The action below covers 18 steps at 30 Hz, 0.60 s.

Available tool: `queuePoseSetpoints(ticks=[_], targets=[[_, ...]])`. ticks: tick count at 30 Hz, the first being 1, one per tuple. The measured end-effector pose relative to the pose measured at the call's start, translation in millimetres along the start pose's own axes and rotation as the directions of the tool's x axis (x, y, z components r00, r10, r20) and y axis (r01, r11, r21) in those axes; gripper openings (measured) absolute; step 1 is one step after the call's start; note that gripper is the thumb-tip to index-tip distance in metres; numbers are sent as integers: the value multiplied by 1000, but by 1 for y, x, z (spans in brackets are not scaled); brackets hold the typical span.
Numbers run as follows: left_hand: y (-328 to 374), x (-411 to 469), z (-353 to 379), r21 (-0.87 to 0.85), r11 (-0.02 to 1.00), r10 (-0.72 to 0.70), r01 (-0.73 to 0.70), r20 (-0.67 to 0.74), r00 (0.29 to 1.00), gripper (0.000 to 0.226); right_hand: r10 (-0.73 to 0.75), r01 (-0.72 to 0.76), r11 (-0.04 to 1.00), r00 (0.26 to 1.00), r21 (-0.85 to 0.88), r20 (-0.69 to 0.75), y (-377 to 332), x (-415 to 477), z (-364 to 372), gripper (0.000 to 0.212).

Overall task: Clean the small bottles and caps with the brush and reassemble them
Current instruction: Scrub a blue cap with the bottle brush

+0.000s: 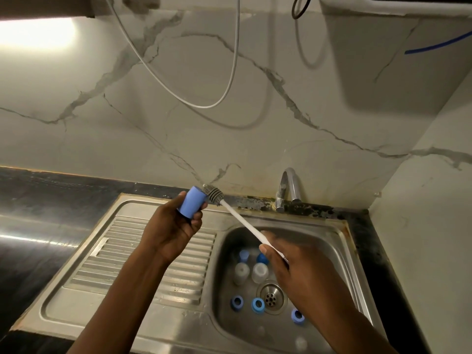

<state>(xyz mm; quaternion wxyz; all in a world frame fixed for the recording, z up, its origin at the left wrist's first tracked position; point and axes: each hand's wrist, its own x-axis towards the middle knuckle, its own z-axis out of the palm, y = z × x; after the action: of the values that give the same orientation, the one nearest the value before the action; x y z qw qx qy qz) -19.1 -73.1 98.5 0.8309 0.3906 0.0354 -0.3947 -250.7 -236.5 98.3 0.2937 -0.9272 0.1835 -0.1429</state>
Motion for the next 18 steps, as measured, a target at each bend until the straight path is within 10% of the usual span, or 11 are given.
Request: queuePoseSetpoints(ticks=[18], targets=[[-13,-6,3,-216,976,4,7,48,999,51,29,-25,999,993,33,-111,15,8,0,39]])
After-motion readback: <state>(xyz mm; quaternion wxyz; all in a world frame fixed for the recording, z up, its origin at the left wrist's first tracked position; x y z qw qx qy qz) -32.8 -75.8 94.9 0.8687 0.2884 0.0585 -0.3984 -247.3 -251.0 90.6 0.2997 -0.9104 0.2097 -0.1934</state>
